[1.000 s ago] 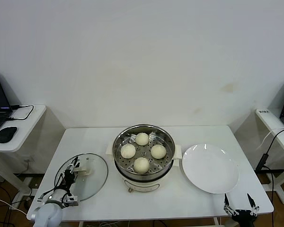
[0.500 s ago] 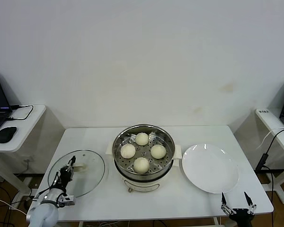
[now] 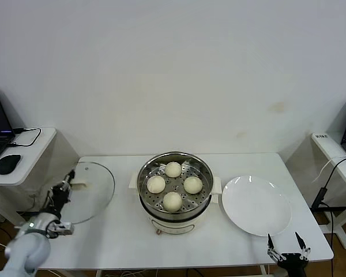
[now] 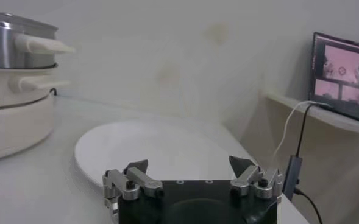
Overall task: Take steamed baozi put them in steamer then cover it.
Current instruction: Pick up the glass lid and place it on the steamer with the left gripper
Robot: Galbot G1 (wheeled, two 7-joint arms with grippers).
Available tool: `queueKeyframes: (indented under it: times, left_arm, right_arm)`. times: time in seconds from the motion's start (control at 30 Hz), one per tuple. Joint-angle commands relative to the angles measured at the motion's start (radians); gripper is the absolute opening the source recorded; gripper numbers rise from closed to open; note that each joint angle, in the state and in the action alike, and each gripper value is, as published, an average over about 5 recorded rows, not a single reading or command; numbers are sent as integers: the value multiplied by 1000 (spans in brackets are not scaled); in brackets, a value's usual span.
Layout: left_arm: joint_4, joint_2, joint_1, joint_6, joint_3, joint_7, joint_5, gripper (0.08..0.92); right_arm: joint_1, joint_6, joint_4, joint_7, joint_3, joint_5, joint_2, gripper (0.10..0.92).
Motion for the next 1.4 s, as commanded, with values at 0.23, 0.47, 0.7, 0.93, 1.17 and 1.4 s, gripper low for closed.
queueKeyframes:
  times: [0.23,0.47,0.7,0.93,1.17,1.4]
  left_arm:
    - [-406,161,-19,368,133,207,-302,156]
    - [-389,130,-193,479,398,213,-238,156]
    - [-307,0,-426,569,622,272,-94,156]
    - [-270,-136,-482,595,721,359,101,156]
    - [-253,-233,-506,618,784,448,273,156]
    - [-228,-314,-485,620,794,491,351,156]
  right_arm:
    - [-15,15,28,7,-33,-97,22,823]
    - [-8,52,10,24,-59,-193,42,823]
    - [16,73,-24,54,-81,-281,66,823]
    - [27,73,-50,65,-86,-313,73,823]
    - [33,75,-70,68,-84,-330,74,823]
    - [37,75,-80,68,-82,-341,74,823]
